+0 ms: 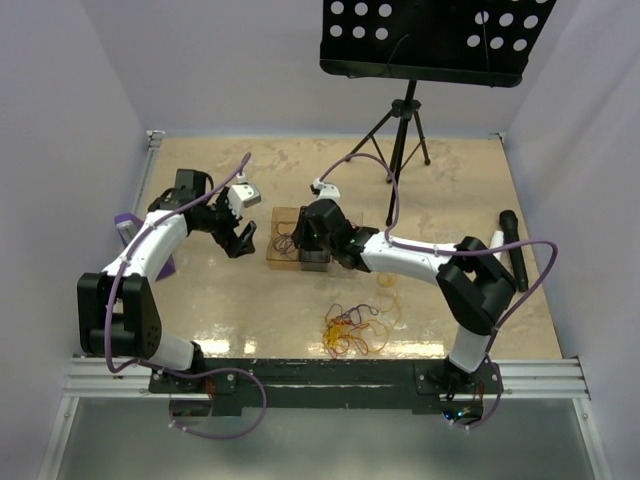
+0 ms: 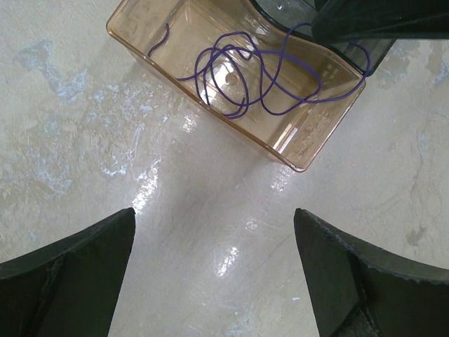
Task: Untangle the cables
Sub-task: Place the cable in the bin.
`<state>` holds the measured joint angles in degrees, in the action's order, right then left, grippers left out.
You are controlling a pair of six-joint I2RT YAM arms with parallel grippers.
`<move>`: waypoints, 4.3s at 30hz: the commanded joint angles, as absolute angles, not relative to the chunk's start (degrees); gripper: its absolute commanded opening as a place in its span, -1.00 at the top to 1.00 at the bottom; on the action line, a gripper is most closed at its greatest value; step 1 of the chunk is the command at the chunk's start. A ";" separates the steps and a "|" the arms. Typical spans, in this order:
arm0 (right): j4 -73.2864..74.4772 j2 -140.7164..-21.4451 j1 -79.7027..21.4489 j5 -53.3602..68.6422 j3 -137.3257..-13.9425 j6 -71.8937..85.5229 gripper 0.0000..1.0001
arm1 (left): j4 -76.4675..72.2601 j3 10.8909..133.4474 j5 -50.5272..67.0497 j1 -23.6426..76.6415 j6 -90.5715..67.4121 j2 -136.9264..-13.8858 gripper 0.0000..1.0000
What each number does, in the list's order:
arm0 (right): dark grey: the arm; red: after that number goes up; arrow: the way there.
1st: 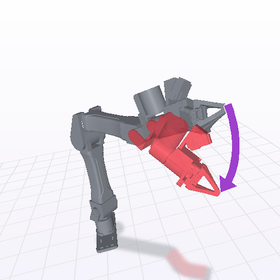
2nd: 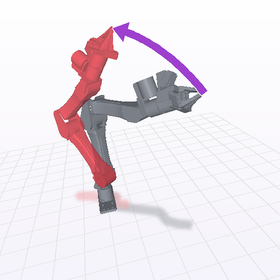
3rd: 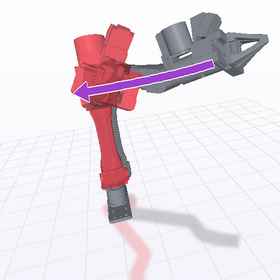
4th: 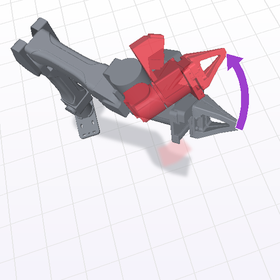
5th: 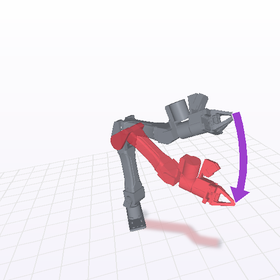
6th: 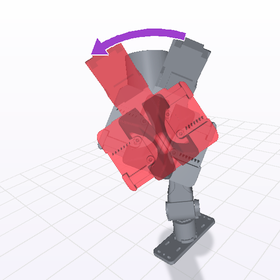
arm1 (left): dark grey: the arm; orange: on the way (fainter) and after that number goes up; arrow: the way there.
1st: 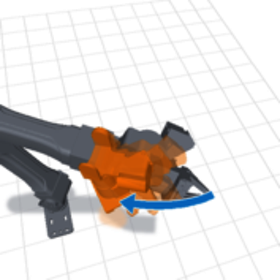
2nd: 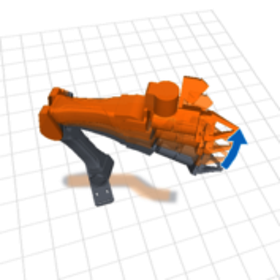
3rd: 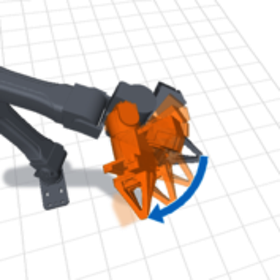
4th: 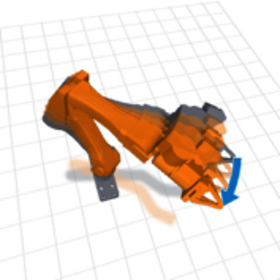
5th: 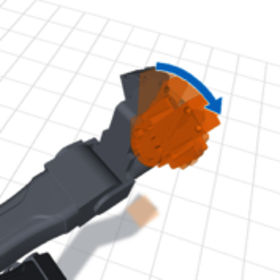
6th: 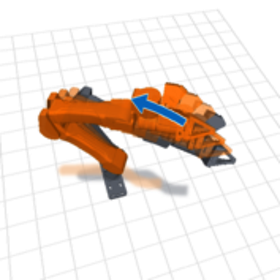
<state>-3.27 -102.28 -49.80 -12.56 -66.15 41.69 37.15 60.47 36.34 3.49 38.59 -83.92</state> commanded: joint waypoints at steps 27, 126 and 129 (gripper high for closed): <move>2.13 -102.66 -50.63 -15.39 -67.34 47.99 -0.44 | 34.37 58.62 37.09 2.11 40.08 -82.09 -1.00; 20.30 -119.10 -54.58 -27.43 -93.08 39.29 0.61 | 33.66 57.48 38.14 -1.67 41.49 -82.88 -1.00; 20.48 -116.64 -54.58 -26.55 -93.95 39.11 0.36 | 34.44 59.40 41.55 -3.86 39.73 -84.98 -1.00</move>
<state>19.97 -122.69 -54.96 -27.22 -90.56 39.40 34.79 57.41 36.73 -0.99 40.07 -83.74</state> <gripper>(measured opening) 0.252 0.997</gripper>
